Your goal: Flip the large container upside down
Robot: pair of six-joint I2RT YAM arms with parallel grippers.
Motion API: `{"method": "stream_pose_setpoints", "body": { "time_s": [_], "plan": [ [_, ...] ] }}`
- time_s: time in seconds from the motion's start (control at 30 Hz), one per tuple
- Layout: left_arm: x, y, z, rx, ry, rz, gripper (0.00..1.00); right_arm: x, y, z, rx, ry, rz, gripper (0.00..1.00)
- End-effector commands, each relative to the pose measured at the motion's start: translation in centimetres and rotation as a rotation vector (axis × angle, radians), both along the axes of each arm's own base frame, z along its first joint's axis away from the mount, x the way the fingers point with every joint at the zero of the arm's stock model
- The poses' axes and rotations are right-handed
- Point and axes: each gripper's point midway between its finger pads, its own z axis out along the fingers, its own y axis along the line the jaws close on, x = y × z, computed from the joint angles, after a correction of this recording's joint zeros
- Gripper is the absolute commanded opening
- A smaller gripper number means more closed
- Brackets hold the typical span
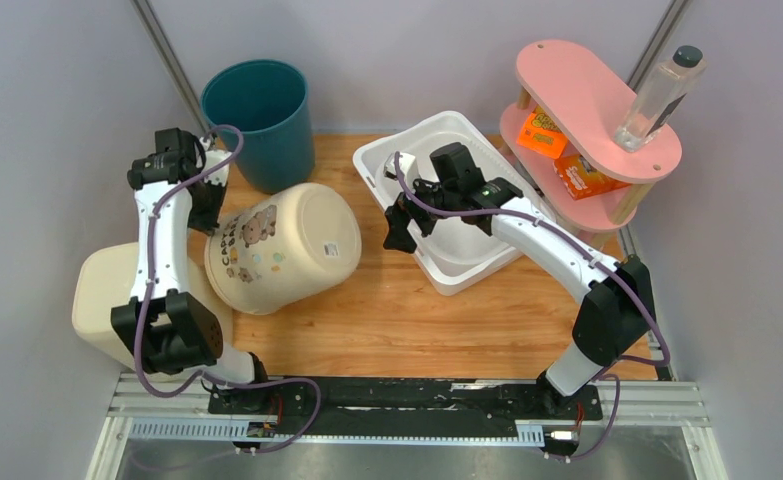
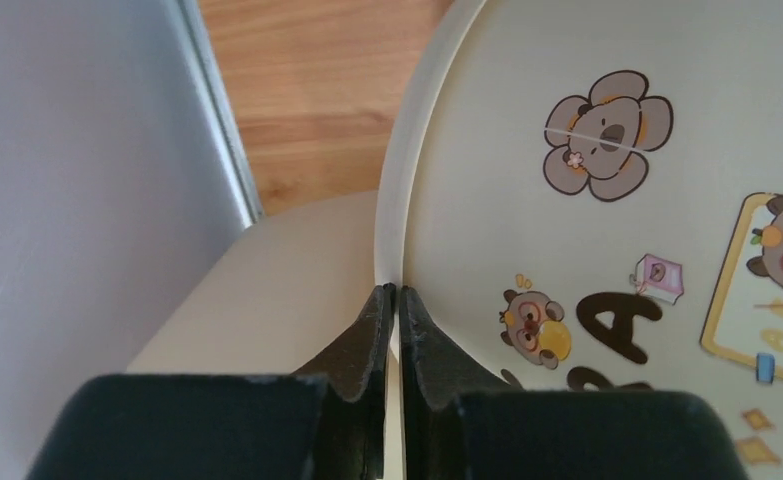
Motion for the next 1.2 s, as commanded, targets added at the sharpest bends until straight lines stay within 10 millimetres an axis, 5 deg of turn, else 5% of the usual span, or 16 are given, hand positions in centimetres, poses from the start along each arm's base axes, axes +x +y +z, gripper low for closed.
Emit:
{"method": "stream_pose_setpoints", "body": {
  "time_s": [0.0, 0.47, 0.7, 0.93, 1.17],
  "plan": [
    [-0.3, -1.0, -3.3, -0.060, 0.088, 0.000, 0.09, 0.0, 0.3, 2.3, 0.046, -0.078, 0.016, 1.00],
    [1.2, -0.3, -5.0, -0.042, 0.074, 0.034, 0.15, 0.0, 0.3, 1.8, 0.041, -0.072, 0.019, 1.00],
    [1.6, 0.4, -6.5, -0.020, 0.096, 0.072, 0.44, -0.2, 0.3, 1.6, 0.039, -0.063, 0.020, 1.00],
    [2.6, 0.5, -4.0, -0.016, 0.004, 0.101, 0.53, -0.1, 0.0, 1.5, 0.031, -0.075, 0.009, 1.00],
    [3.0, 0.3, 0.8, -0.028, -0.122, 0.164, 0.58, 0.0, -0.1, 1.3, 0.025, -0.074, 0.005, 1.00]
  ]
}}
